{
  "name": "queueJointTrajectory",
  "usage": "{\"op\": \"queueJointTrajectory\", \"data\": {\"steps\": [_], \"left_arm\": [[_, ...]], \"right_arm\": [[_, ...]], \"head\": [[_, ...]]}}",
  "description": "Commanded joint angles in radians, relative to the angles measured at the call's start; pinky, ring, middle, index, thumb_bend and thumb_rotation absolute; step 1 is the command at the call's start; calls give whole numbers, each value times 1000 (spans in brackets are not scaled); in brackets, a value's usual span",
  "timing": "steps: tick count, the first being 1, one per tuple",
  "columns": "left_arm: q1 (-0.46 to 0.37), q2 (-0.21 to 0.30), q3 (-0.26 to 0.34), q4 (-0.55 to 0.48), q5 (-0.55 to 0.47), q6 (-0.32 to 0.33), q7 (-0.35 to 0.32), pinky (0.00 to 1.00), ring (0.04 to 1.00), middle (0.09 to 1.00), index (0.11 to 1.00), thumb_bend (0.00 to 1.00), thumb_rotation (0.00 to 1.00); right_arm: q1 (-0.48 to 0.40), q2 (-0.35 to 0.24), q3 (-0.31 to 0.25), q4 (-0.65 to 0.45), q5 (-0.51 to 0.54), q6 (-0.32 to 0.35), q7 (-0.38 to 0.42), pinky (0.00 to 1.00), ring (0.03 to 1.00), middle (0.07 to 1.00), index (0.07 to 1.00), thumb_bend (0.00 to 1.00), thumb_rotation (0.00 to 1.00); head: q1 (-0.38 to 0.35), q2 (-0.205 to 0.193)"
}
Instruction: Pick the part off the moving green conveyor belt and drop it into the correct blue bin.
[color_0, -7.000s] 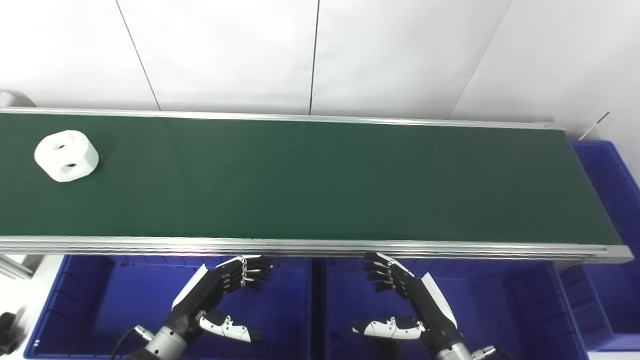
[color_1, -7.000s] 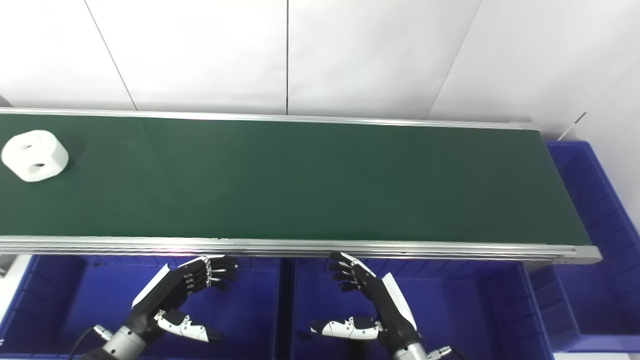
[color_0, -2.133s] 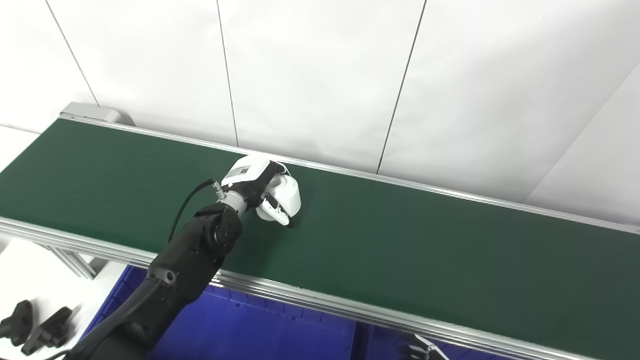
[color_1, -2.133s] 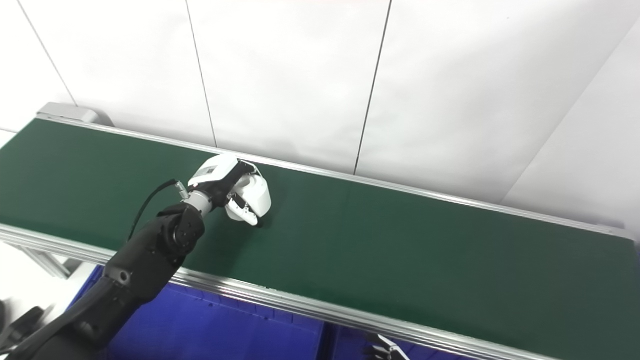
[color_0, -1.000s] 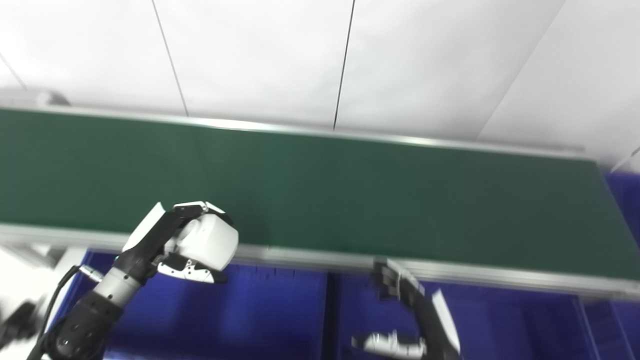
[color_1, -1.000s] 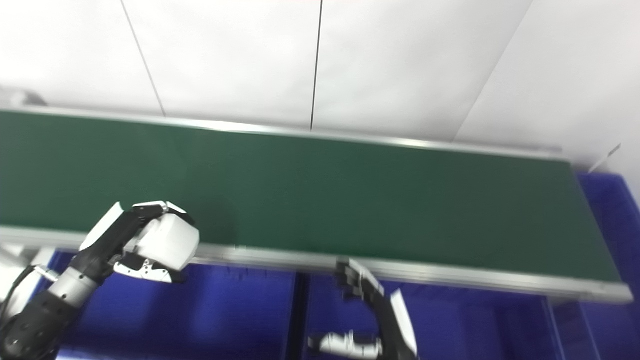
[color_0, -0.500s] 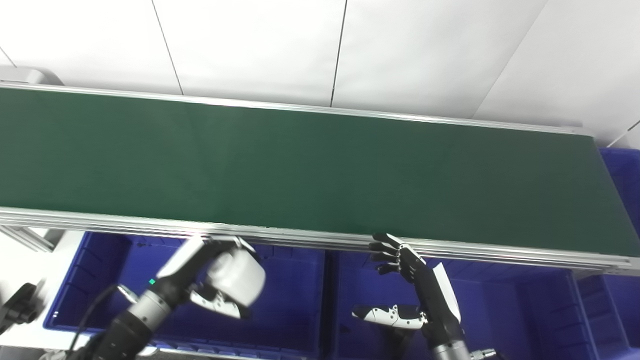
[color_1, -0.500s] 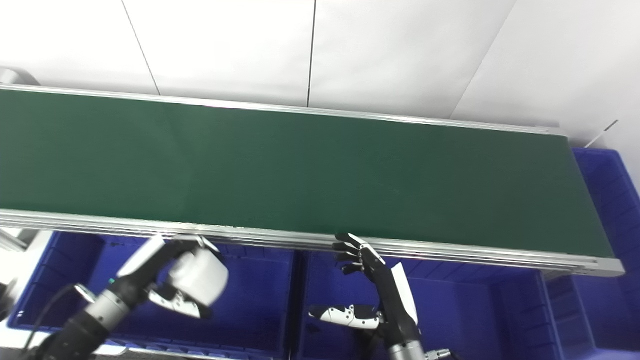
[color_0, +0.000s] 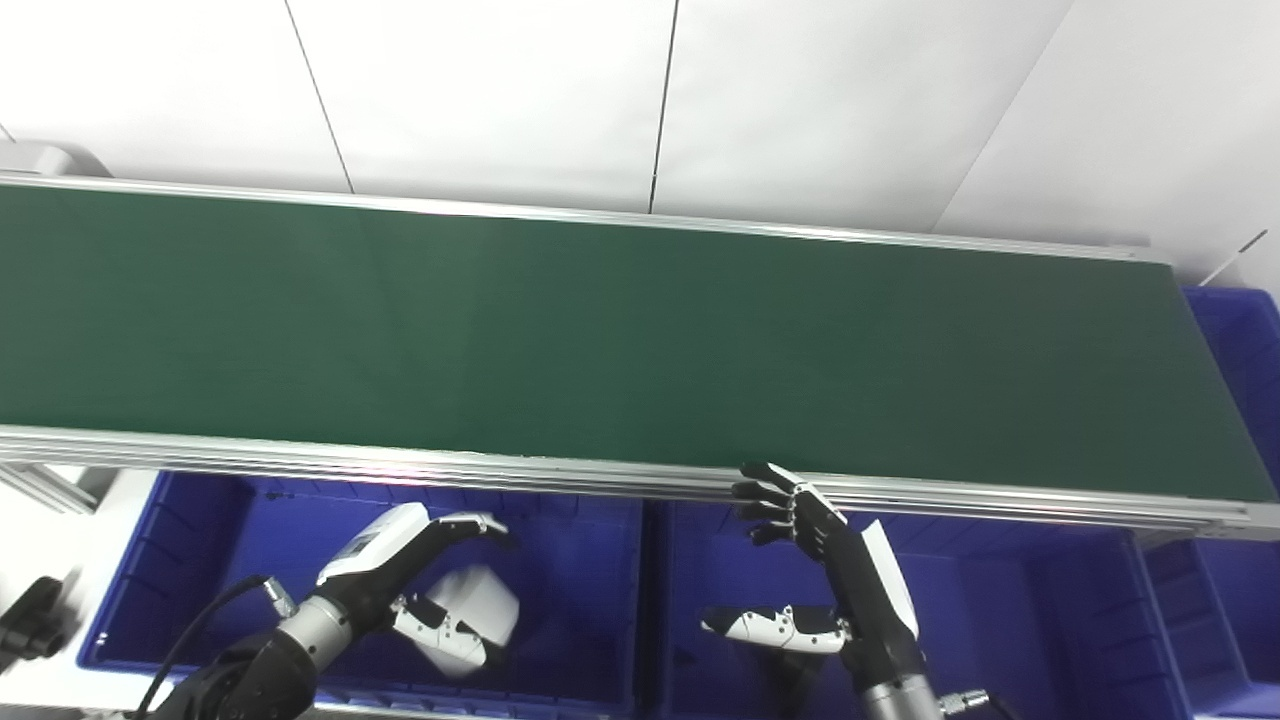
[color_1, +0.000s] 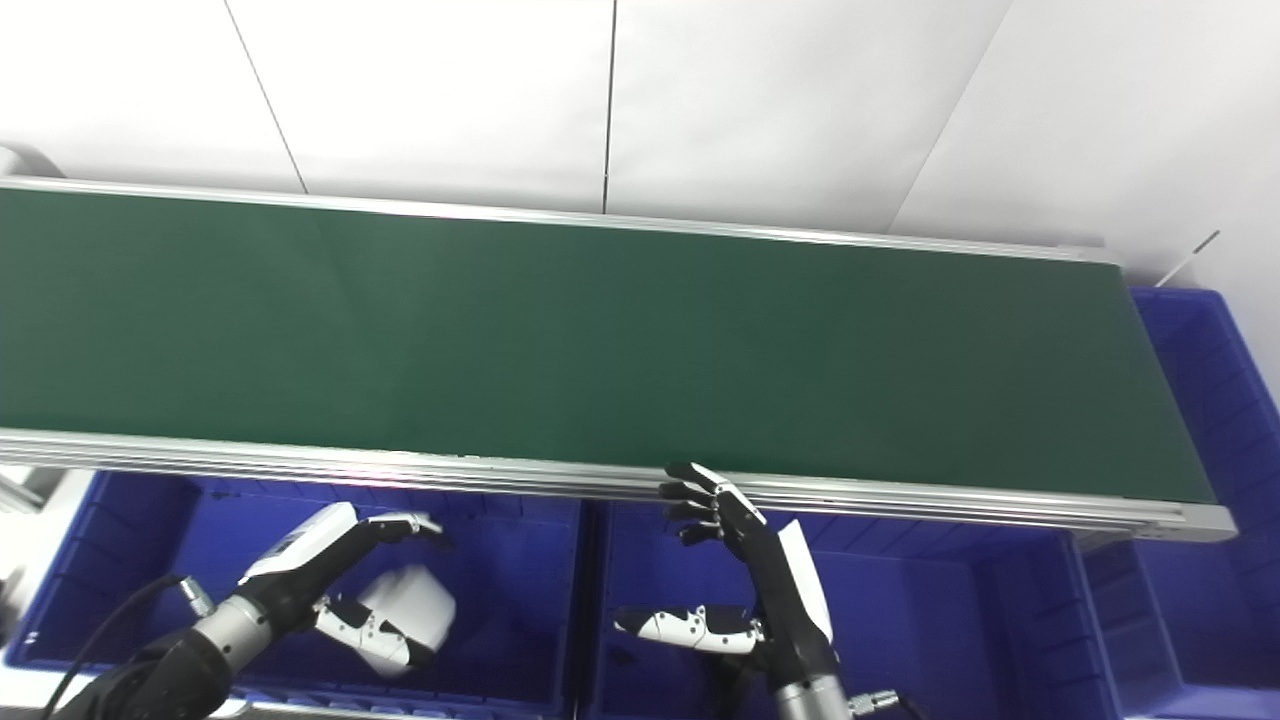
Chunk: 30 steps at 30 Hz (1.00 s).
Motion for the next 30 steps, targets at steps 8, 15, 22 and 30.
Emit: {"op": "queueJointTrajectory", "data": {"steps": [8, 15, 22, 30], "left_arm": [[13, -11, 44, 28, -320, -169, -27, 942, 977, 979, 936, 944, 452], [25, -67, 74, 64, -670, -246, -146, 838, 871, 875, 844, 920, 286], [7, -79, 63, 82, -728, -207, -226, 860, 855, 912, 916, 931, 279], [15, -139, 102, 129, -652, -276, -208, 810, 849, 887, 877, 907, 214]], "right_arm": [[0, -3, -1, -16, 0, -5, 0, 624, 713, 761, 812, 878, 248], [-3, -8, 1, -14, 9, 3, 9, 627, 713, 762, 811, 878, 235], [-6, -40, 0, -18, -22, 62, 38, 676, 751, 794, 824, 879, 193], [0, -59, -8, -20, -8, 75, 42, 715, 768, 797, 834, 903, 182]], "head": [[-2, -3], [-14, -6], [-7, -19], [38, -28]]}}
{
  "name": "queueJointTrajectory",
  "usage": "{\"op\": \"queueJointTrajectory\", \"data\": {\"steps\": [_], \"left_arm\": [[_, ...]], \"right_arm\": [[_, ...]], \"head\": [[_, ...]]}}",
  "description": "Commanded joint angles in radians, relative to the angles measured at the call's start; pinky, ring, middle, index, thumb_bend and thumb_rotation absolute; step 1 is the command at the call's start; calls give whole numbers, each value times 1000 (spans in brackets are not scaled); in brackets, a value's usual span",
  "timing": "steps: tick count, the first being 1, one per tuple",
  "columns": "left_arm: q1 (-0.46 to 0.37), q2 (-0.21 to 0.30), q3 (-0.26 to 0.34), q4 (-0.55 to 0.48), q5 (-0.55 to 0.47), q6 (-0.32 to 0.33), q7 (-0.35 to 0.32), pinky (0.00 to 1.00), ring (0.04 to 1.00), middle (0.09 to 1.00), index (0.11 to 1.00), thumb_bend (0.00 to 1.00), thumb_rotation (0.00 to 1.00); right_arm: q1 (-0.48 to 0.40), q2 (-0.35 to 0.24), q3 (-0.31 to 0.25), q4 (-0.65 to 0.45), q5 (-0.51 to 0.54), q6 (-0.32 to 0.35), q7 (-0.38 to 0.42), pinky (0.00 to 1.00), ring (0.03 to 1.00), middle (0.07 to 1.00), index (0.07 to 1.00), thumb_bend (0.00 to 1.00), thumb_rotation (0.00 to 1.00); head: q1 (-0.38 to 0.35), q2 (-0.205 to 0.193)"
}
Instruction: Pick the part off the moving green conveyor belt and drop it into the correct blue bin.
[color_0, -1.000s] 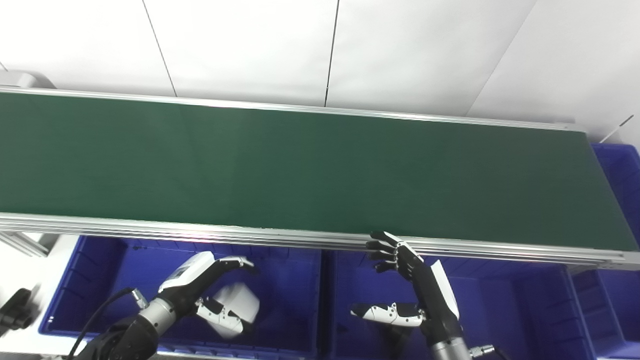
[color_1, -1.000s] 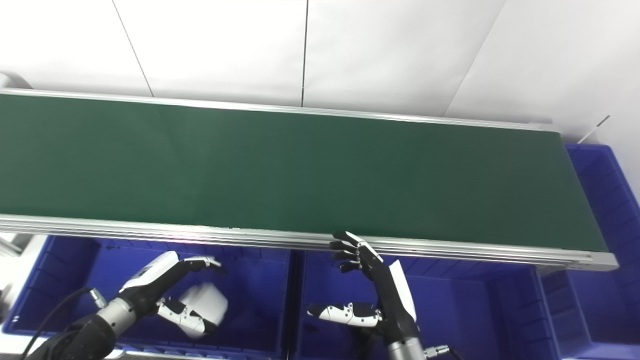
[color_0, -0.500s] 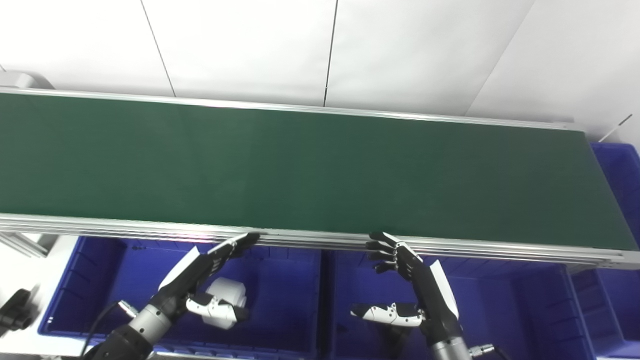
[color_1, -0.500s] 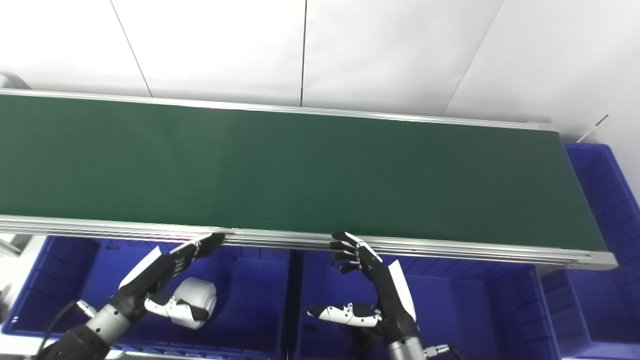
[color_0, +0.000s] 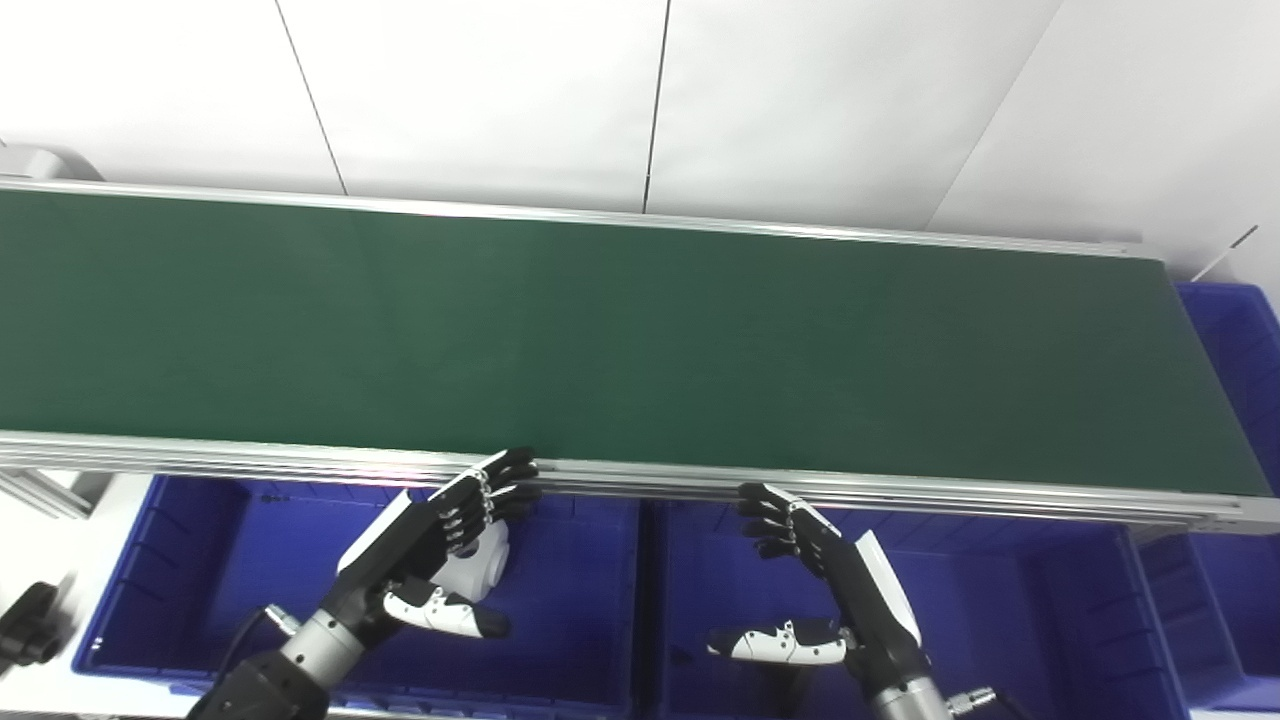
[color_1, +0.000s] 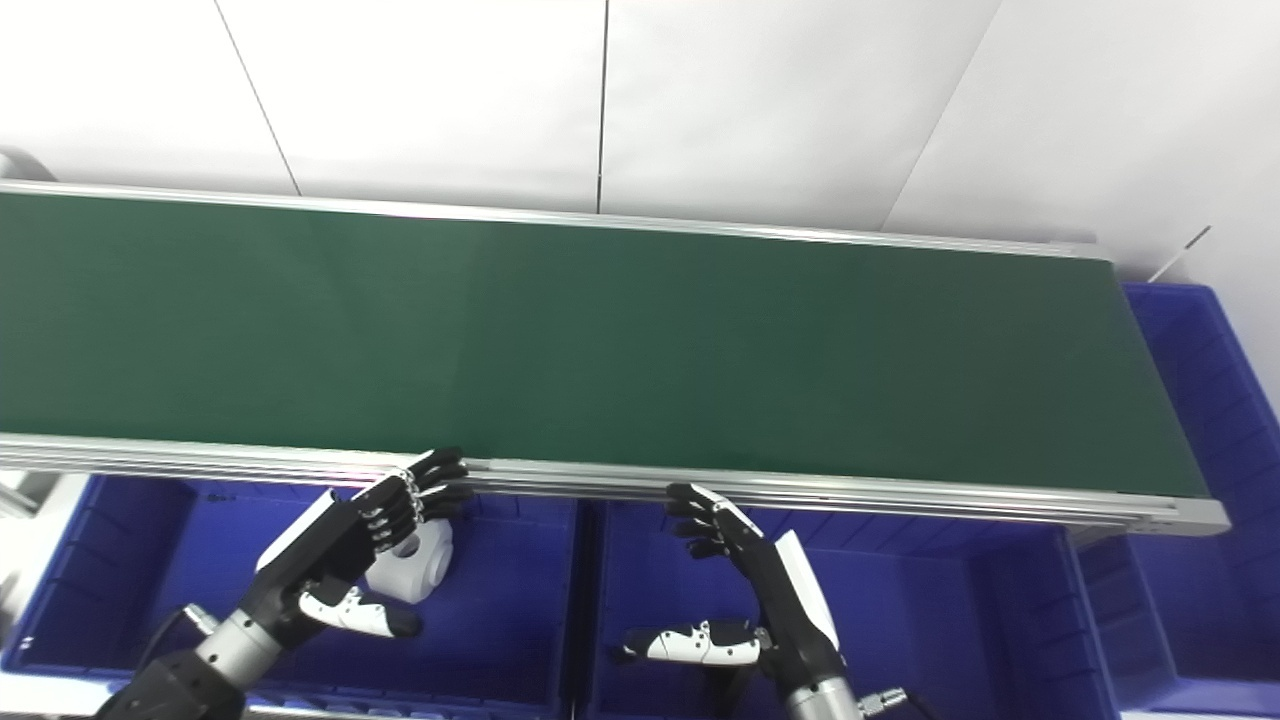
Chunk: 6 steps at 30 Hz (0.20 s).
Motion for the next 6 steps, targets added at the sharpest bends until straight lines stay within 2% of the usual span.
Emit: {"op": "queueJointTrajectory", "data": {"steps": [1, 6], "left_arm": [[-4, -8, 15, -12, 13, -42, 0, 808, 849, 886, 876, 903, 211], [3, -29, 29, -16, 82, -43, 20, 808, 854, 890, 881, 905, 228]], "right_arm": [[0, -7, -9, -19, 16, -16, -3, 716, 770, 798, 835, 903, 182], [4, -16, -17, -10, 28, -29, 0, 714, 776, 811, 842, 897, 195]], "head": [[6, -1], [22, -12]]}}
